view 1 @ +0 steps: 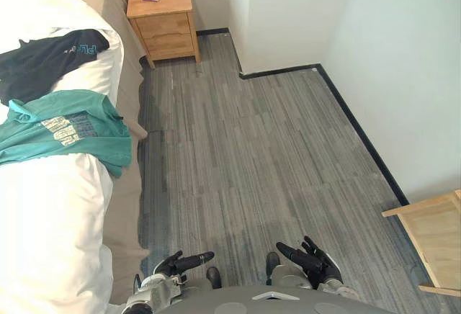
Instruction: Tidy up the quilt and then pick up the clothes from the bed and put them into the laundry hamper
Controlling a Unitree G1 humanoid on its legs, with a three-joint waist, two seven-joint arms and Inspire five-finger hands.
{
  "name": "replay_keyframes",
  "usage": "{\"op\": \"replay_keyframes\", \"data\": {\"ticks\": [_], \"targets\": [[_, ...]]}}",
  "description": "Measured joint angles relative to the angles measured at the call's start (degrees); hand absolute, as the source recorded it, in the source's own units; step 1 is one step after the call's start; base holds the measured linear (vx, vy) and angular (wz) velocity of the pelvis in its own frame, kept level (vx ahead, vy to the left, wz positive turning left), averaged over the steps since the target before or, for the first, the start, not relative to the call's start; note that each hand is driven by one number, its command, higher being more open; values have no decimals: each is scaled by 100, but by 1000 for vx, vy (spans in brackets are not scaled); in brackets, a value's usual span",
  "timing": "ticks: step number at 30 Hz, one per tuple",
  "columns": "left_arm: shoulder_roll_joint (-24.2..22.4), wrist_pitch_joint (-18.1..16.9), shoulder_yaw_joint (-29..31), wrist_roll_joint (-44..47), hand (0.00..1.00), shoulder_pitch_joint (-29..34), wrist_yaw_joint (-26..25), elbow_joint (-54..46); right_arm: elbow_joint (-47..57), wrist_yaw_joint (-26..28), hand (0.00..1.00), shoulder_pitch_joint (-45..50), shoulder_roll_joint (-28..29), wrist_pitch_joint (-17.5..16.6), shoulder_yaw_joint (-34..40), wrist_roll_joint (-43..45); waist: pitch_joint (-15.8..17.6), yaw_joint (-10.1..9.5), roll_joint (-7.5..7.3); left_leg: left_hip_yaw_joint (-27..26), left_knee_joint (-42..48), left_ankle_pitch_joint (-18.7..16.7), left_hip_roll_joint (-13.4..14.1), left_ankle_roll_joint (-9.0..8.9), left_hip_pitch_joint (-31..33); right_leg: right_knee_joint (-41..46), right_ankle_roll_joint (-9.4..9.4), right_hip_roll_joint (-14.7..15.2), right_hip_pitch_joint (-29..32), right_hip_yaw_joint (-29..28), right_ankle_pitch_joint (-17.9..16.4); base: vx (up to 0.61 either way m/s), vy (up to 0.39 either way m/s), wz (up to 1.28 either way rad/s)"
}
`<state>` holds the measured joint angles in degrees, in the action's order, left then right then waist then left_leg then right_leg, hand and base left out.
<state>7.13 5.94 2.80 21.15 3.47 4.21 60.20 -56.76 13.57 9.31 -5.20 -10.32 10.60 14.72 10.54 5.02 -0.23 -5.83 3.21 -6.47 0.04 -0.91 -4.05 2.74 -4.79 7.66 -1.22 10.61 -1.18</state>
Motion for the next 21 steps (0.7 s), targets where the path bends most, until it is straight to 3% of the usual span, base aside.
{"op": "replay_keyframes", "data": {"ticks": [1,4,6,7,9,12,14,15,16,17,18,20,21], "targets": [[-2,-20,65,91,100,2,-9,0,-6,-41,100,1,7,1,2,-9,8,-2,-12,-27,197,-90,24,-57,111,10,25,-6,-1,29,-20,31,-27,21],[-34,-134,387,196,100,31,-38,-116,-2,-191,100,2,69,1,21,20,138,-10,-79,-359,2086,-410,298,-277,945,51,166,-74,-206,234,-180,12,-55,46],[-168,-160,635,98,100,56,-101,-302,197,-257,100,118,58,9,83,260,310,-101,105,-592,3568,-420,716,-281,1430,403,212,-156,-468,446,-473,16,-60,49],[-188,-175,704,89,100,77,-104,-332,248,-272,100,129,63,11,114,302,354,-126,125,-623,3736,-476,770,-317,1458,508,220,-175,-488,453,-563,15,-10,22],[-389,-195,851,72,100,128,-96,-384,463,-301,100,92,29,18,205,443,386,-144,347,-816,3648,-925,855,-298,1343,792,279,-192,-477,443,-853,35,32,17],[-452,-192,1116,65,100,143,-24,-477,537,-289,100,-40,53,120,227,467,478,-205,287,-1155,3339,-1141,721,-150,1613,839,294,-9,-484,349,-973,53,98,6],[-454,-207,1220,-113,100,200,-26,-536,527,-180,100,-50,23,121,235,477,507,-278,369,-1074,2323,-534,670,-246,1956,810,190,52,-522,94,-1073,118,171,-30],[-452,-212,1269,-133,100,213,-24,-545,521,-140,100,-49,-2,114,228,468,529,-315,382,-1079,2295,-204,690,-226,1962,809,139,71,-562,-13,-1105,216,279,-60],[-449,-212,1329,-154,100,249,-29,-511,476,-116,100,-45,-29,113,211,410,522,-346,340,-1226,2368,-306,615,84,1855,710,123,134,-608,-298,-1184,275,300,-66],[-449,-227,1378,-172,100,294,-12,-465,463,-62,100,-112,-71,102,200,369,495,-351,410,-1326,2626,-710,659,71,1893,706,198,22,-672,-621,-1255,388,324,-60],[-431,-223,1378,-175,100,295,11,-434,421,4,100,-122,-113,97,201,362,529,-331,427,-1343,2826,-914,681,200,1949,1274,213,-78,-560,-878,-1273,438,251,-31],[-320,-195,1365,-197,100,290,45,-377,201,-6,100,-163,-114,115,171,352,424,-337,262,-1457,2835,-1145,505,588,1821,2651,-1,-114,-322,-1246,-1439,463,183,-9],[-246,-175,1344,-243,100,295,65,-346,127,-6,100,-175,-100,122,164,350,384,-332,202,-1485,2768,-1186,410,653,1775,3054,-253,-76,-186,-1271,-1354,332,116,-10]]}}
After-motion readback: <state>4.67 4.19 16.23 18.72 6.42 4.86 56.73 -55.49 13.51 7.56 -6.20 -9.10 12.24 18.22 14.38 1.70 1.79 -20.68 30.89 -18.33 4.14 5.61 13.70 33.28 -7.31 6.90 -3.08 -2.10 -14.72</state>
